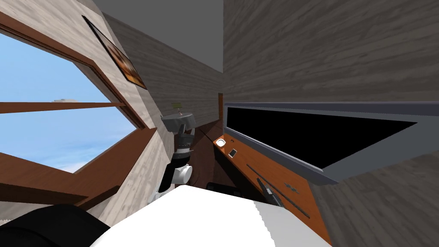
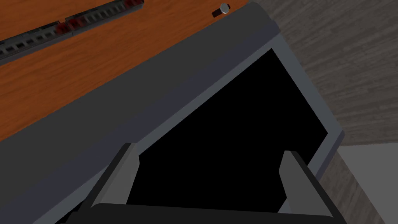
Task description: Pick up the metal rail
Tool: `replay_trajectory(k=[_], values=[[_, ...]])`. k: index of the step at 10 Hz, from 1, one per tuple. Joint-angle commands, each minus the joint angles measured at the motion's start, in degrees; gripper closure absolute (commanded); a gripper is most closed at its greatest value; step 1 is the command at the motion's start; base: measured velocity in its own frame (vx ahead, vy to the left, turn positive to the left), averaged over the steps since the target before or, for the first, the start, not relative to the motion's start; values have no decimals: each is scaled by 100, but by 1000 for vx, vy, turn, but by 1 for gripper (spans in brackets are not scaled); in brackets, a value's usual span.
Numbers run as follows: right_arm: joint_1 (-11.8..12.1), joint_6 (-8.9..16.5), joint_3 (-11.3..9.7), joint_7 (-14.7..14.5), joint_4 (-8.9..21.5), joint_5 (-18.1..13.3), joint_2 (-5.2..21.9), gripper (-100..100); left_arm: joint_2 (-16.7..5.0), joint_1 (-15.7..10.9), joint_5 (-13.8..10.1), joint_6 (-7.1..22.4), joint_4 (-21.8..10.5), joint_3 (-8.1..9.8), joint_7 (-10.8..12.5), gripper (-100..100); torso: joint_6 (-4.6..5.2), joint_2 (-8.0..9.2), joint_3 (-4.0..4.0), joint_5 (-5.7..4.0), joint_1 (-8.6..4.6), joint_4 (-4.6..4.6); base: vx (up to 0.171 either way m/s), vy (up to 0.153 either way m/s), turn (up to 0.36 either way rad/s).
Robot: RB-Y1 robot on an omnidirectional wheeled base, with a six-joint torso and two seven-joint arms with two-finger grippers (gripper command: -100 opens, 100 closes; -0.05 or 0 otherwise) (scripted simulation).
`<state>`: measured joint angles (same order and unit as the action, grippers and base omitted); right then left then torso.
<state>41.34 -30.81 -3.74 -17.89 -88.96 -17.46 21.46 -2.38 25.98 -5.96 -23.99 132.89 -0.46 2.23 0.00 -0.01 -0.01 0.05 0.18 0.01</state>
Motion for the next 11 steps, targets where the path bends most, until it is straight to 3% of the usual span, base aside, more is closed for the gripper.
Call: replay_trajectory(k=[1,3,7,11], values=[[73,-39,-22,-105,286,-61,7,-100,0,0,0,0,0,0,0,0,0,0,0,0,0,0,24,27,189],[156,-22,-64,-216,635,-172,108,-100,0,0,0,0,0,0,0,0,0,-1,-1,0,-2,0,36,33,295],[238,-6,-107,-327,984,-281,206,-100,0,1,0,0,0,1,0,0,6,-1,-2,0,-4,-1,28,21,126],[486,40,-235,-655,1933,-606,486,-100,0,1,0,0,0,1,0,0,3,-23,-13,1,2,-5,88,38,380]])
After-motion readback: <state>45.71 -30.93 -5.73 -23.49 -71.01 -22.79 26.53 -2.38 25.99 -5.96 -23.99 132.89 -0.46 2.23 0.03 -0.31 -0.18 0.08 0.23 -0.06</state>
